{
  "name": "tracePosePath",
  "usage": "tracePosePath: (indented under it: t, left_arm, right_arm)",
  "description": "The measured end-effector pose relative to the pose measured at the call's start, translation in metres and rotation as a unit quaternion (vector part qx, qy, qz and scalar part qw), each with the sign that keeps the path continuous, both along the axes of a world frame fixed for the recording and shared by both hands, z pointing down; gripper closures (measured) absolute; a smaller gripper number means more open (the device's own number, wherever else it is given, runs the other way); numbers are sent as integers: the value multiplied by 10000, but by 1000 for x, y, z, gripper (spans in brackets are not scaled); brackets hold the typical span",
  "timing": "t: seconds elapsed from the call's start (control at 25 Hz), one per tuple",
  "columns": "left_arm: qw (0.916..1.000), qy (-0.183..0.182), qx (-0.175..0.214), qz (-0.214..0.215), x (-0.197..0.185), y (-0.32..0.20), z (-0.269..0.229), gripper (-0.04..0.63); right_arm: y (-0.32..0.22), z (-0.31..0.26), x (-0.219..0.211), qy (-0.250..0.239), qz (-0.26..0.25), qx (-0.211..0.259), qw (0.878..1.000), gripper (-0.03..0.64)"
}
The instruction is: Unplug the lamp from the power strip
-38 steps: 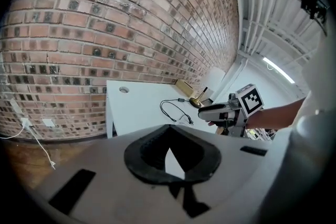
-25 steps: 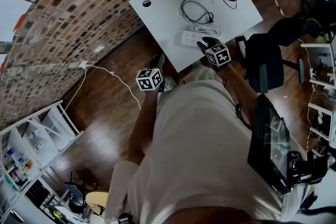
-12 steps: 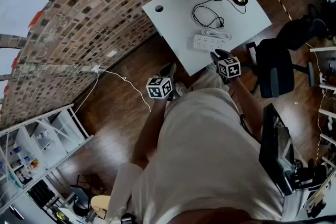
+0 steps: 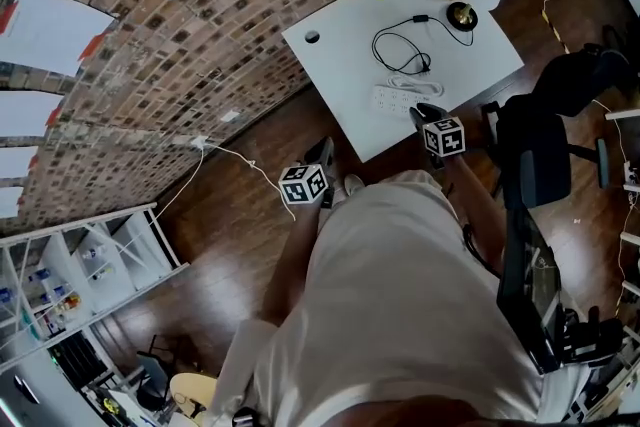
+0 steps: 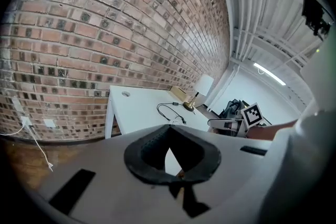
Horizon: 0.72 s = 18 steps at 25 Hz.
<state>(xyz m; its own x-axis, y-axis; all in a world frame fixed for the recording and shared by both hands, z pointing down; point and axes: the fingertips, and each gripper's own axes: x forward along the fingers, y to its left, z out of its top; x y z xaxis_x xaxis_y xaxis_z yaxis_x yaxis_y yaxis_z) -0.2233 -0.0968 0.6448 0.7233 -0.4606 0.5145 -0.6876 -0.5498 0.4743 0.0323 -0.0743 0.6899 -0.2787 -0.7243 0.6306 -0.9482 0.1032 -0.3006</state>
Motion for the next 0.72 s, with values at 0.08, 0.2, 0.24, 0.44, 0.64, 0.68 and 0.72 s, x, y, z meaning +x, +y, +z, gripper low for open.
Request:
tracePosePath:
  t: [0.08, 0.2, 0.24, 0.44, 0.64, 0.68, 0.72]
  left_arm:
    - [10000, -20, -23, -16, 13, 7, -3, 594]
    - [10000, -57, -49, 11, 35, 24, -5, 594]
    - [10000, -71, -53, -2, 42, 30, -5, 594]
    - [9996, -101, -118, -223, 57, 53, -6, 594]
    - [9991, -228, -148, -327, 71, 82, -7, 594]
    - [9989, -246, -155, -360, 75, 89, -6, 594]
    - [9987, -259, -165, -395, 79, 97, -5, 594]
  right_arm:
    - [2, -5, 14, -27, -25, 23, 10000, 528]
    - [16, -1, 32, -113, -49, -52, 9999, 532]
    - [24, 2, 38, -140, -72, -91, 9998, 534]
    - [59, 9, 62, -241, -141, -219, 9994, 542]
    - [84, 8, 89, -324, -163, -245, 9990, 546]
    - [89, 9, 94, -327, -198, -243, 9990, 548]
    - [94, 10, 98, -329, -250, -243, 9989, 548]
